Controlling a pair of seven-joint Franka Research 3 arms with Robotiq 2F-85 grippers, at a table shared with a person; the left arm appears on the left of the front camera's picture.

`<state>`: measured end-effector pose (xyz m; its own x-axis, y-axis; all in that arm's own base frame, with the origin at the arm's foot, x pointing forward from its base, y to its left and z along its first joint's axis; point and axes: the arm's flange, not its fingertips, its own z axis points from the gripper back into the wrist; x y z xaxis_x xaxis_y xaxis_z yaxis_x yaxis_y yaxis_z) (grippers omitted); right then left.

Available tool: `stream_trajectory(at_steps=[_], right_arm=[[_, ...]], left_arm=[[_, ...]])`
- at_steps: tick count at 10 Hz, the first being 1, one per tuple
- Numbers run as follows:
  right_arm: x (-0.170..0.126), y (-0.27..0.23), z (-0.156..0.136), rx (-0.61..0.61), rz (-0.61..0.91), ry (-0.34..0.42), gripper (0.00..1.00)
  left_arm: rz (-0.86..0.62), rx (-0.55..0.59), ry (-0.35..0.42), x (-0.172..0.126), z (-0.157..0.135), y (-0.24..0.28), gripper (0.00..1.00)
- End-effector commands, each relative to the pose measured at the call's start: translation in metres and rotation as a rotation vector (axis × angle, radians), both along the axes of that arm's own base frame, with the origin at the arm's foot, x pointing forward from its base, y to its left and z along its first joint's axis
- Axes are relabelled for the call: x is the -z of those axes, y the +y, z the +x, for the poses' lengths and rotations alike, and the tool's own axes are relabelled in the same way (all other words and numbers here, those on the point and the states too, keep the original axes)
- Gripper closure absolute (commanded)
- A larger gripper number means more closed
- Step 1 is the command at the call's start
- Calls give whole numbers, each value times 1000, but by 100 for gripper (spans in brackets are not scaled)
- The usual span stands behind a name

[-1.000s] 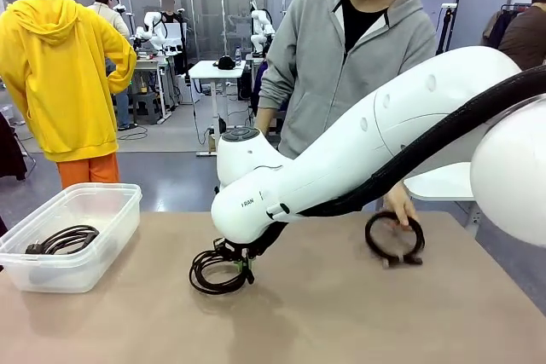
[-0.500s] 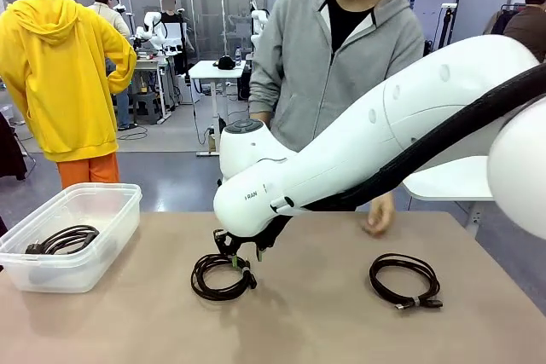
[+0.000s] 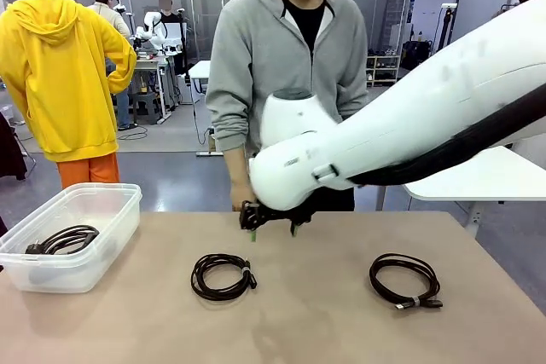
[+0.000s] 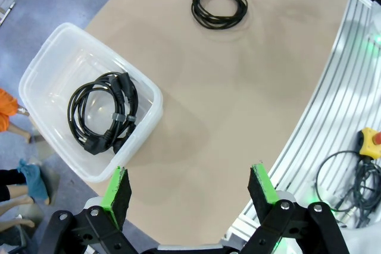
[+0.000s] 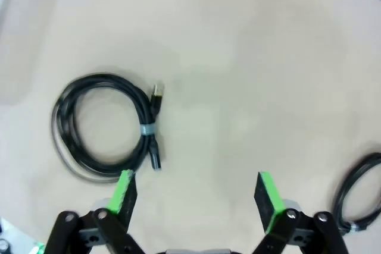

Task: Organize and store the cables.
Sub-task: Place the USB Extension Cable into the Organizing box.

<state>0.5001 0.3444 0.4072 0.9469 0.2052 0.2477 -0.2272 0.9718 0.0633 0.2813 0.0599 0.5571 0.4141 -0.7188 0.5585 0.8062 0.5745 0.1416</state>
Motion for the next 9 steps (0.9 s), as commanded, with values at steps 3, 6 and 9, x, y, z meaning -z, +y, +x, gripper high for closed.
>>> stream_trajectory(at_steps=[3,6,9], right_arm=[[-58,-134,-35,-204,104,-65,0],[-88,-243,-56,-276,112,-70,0],[-102,-348,-82,-347,114,-126,0]], left_arm=[[5,-13,4,0,1,-2,0],[5,-13,4,0,1,-2,0],[5,-13,4,0,1,-2,0]])
